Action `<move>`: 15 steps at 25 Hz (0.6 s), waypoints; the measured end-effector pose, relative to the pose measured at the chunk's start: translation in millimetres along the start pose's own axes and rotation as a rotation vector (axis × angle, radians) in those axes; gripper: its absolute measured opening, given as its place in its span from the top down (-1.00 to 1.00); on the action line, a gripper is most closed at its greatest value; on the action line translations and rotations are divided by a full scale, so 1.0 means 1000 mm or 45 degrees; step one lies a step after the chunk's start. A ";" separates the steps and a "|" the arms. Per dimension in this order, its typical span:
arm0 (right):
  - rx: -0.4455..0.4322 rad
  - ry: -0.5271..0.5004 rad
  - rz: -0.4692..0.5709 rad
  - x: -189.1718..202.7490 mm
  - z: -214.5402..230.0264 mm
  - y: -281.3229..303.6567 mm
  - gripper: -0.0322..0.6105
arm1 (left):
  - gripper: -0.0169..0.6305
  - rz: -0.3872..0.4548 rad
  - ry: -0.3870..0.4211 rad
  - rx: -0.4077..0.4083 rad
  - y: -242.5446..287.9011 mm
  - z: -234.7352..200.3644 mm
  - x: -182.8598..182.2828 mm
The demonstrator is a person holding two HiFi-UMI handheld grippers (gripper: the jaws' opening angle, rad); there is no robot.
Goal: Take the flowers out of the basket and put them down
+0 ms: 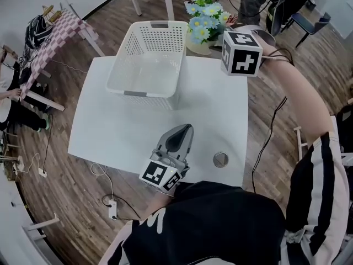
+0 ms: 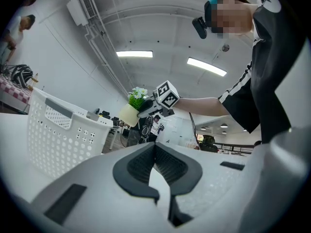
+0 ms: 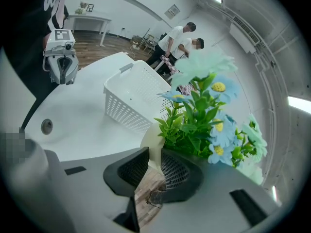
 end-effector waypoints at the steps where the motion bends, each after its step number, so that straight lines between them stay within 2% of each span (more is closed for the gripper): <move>1: -0.003 0.001 -0.002 0.004 -0.001 0.001 0.62 | 0.93 -0.002 -0.002 -0.002 0.002 0.002 0.001; 15: -0.086 -0.004 -0.016 0.032 -0.031 0.039 0.62 | 0.93 -0.035 -0.028 -0.060 0.005 0.019 0.024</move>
Point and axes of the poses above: the fingertips, and each gripper's own axes: y forward along the fingers, z to its right, x out of its underside, the point moved 8 cm from there along -y, backward along the fingers, and after that the axes turned 5 degrees about -x, right-handed, at the moved point
